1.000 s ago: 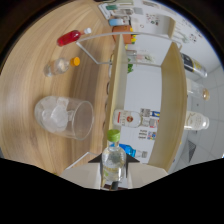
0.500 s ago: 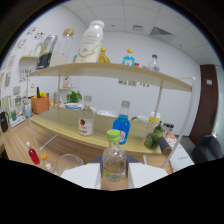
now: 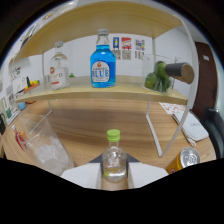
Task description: Make me a cup of Vodka Sunrise.
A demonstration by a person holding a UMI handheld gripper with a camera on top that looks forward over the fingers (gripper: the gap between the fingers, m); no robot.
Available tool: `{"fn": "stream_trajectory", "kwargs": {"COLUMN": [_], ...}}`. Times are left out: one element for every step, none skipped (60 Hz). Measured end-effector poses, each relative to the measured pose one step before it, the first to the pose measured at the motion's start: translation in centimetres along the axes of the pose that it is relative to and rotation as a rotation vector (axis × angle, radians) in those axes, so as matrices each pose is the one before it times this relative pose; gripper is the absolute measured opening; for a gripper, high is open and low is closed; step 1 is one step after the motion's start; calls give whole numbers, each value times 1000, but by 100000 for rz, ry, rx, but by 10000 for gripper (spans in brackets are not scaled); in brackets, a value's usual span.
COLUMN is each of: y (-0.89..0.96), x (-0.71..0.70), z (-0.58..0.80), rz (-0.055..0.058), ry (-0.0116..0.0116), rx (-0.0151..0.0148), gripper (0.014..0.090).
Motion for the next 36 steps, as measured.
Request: {"fn": "stream_trajectory", "kwargs": {"y": [166, 170, 138, 119, 90, 121, 190, 273, 199, 104, -38, 25, 27, 44, 60, 71, 85, 94, 110, 97, 95, 45, 29, -2, -21, -38, -24, -47, -79, -105, -145, -206, -262, -262, -312, -354], "x": [17, -43, 1, 37, 7, 3, -39, -51, -64, -38, 69, 55, 33, 26, 12, -11, -2, 20, 18, 19, 13, 0, 51, 56, 10, -40, -24, 9, -15, -30, -50, -62, -68, -75, -65, -109], "z": [79, 54, 23, -2, 19, -2, 15, -40, -23, -68, -28, -53, -43, -57, -65, -86, -82, -107, -100, -115, -160, -158, -146, -188, -216, -242, -268, -307, -315, -354, -406, -396, -440, -479, -529, -525], "rz": [77, 89, 75, 127, 211, 302, 309, 282, 551, 442, 75, -133, -253, -257, -233, -131, -125, -176, -165, -208, -295, -328, -329, -275, -185, -136, -9, -13, 13, 78, 9, 114, 191, 349, 573, 699], "ry": [-42, -79, -40, 98, -8, -82, -165, -374, -362, -323, 7, 122, 36, -14, -113, -175, -137, -70, 3, 23, -109, -151, 4, 141, -14, -173, -98, 69, 147, 232, 227, 226, 240, 337, 430, 393], "rx": [-405, -481, -407, -306, -157, -192, -365, -840, -903, -535, 178, -35, -13, -13, -44, -106, -165, -181, -143, -114, -228, 64, 163, 168, 163, 100, -41, -164, -75, -99, 22, 180, 243, 227, 333, 456], "gripper": [349, 350, 349, 351, 352, 352, 352, 355, 354, 357, 358, 358, 360, 361, 363, 365, 367, 368, 372, 373, 375, 386, 413, 446, 477, 503, 536, 583, 631, 677, 729, 777, 821, 853, 867, 862]}}
